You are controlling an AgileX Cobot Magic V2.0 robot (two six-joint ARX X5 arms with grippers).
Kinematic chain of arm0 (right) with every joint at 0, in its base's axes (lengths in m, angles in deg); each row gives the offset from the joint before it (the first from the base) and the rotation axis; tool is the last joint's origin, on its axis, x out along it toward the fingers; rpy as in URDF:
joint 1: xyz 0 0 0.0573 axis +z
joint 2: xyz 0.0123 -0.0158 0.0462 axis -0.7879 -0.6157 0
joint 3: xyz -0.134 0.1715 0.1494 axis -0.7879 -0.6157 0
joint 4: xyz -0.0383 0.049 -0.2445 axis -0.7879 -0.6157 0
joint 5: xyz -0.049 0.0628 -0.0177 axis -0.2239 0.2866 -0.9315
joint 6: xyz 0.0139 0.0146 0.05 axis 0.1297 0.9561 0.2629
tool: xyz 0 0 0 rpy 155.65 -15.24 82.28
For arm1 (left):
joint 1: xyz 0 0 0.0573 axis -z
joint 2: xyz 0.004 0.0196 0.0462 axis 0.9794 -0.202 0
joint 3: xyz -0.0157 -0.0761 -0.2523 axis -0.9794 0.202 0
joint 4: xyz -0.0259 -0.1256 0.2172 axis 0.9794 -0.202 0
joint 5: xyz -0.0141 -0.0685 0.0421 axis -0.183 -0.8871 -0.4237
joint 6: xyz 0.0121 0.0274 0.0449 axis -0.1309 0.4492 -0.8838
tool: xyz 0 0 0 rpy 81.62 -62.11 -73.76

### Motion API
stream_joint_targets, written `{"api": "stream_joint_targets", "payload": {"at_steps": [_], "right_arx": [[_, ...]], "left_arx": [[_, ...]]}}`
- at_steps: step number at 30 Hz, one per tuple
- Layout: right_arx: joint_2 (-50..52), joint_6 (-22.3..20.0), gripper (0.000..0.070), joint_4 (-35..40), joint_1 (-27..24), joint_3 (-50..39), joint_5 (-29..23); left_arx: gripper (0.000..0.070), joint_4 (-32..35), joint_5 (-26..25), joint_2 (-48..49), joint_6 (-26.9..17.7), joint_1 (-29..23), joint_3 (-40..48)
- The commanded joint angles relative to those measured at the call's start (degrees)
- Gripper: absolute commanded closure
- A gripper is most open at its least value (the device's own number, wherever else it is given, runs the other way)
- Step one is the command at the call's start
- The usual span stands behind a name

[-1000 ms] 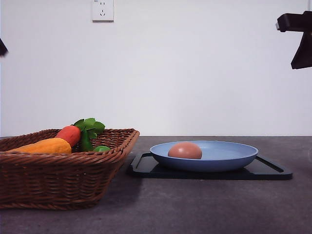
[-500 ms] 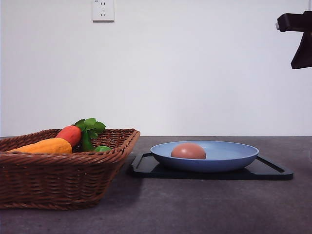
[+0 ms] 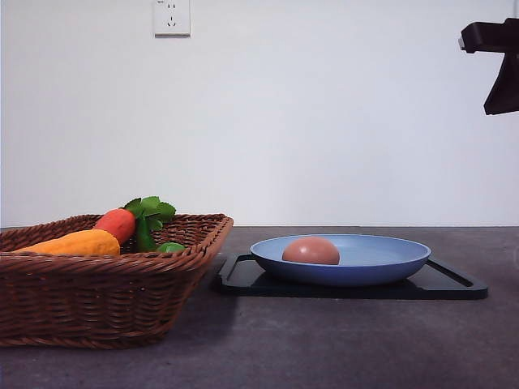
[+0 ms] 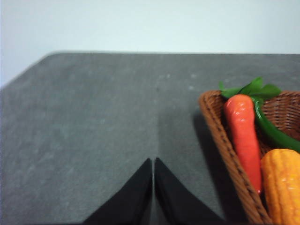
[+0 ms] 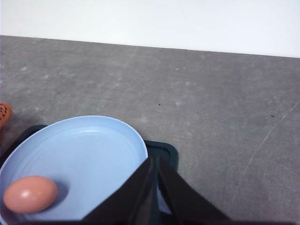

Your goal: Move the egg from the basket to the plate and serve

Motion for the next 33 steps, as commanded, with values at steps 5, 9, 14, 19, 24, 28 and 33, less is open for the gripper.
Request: {"api": "stream_joint_targets", "payload": {"at_steps": [5,9,14,19,24,28,33], "right_arx": [[-0.2,0.6,0.0700,0.6,0.3,0.5,-0.2],[-0.2,0.6,0.0700,0.6,0.3,0.5,-0.2],[-0.2,0.6,0.0700,0.6,0.3,0.5,-0.2],[-0.2,0.6,0.0700,0.6,0.3,0.5,-0.2],[-0.2,0.6,0.0700,0.6,0.3,0.5,-0.2],[-0.2,0.6,0.0700,0.6,0.3,0.5,-0.2],[3.3,-0.7,0.0700,-1.3,0.0,0.4,-1.2]], "left_arx": [[0.0700,0.4,0.0,0.2,4.6,-1.9,1.7],[0.0700,0.1,0.1,0.2,4.6,-2.3,1.7],[0.0700,0.2,0.0,0.2,4.6,-2.3,1.7],[0.0700,0.2,0.0,0.2,4.6,-2.3,1.7],[0.0700,0.2,0.0,0.2,4.6,-2.3,1.7],[0.0700,0.2,0.0,0.2,4.6,-2.3,1.7],[0.0700,0.2,0.0,0.2,4.6,-2.3,1.7]]}}
